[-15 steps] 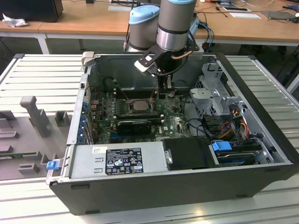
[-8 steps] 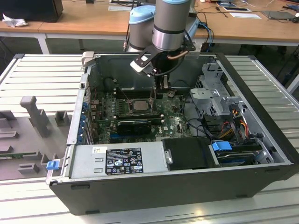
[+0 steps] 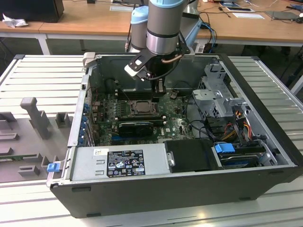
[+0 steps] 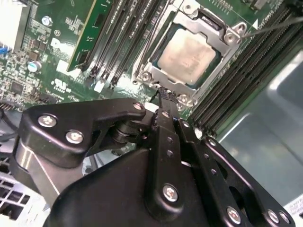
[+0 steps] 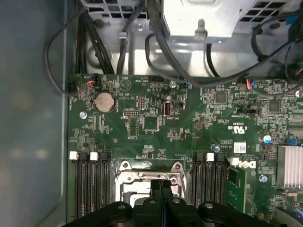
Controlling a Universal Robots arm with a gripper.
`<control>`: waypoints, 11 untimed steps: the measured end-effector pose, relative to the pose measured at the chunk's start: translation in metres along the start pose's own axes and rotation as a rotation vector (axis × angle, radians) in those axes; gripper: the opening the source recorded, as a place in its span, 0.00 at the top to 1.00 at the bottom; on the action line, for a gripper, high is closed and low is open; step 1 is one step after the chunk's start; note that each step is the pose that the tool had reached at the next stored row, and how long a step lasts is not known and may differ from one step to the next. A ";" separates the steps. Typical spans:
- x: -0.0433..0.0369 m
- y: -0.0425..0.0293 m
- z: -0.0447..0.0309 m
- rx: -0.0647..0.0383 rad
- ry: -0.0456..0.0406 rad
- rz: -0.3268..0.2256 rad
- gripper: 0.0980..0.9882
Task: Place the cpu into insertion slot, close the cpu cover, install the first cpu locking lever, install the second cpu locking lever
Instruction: 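Close the cpu cover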
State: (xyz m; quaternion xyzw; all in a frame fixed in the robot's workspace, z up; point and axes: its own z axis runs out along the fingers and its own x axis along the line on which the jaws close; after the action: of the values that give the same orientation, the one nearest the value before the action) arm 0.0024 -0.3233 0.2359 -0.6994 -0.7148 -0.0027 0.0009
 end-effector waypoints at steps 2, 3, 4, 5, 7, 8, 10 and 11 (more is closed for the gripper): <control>0.0000 -0.0027 0.0047 0.000 0.0026 -0.023 0.99; 0.0002 -0.0064 0.0051 0.000 0.0034 -0.026 0.99; 0.0006 -0.0108 0.0054 0.000 0.0036 -0.026 0.99; 0.0011 -0.0167 0.0056 0.000 0.0036 -0.026 0.99; 0.0020 -0.0221 0.0060 0.000 0.0038 -0.025 0.99; 0.0030 -0.0243 0.0061 0.000 0.0037 -0.026 0.99; 0.0039 -0.0254 0.0061 0.000 0.0036 -0.026 0.99; 0.0045 -0.0261 0.0062 0.000 0.0036 -0.026 0.99</control>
State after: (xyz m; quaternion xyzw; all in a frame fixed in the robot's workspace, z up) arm -0.0238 -0.3194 0.2297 -0.6901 -0.7237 -0.0039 0.0022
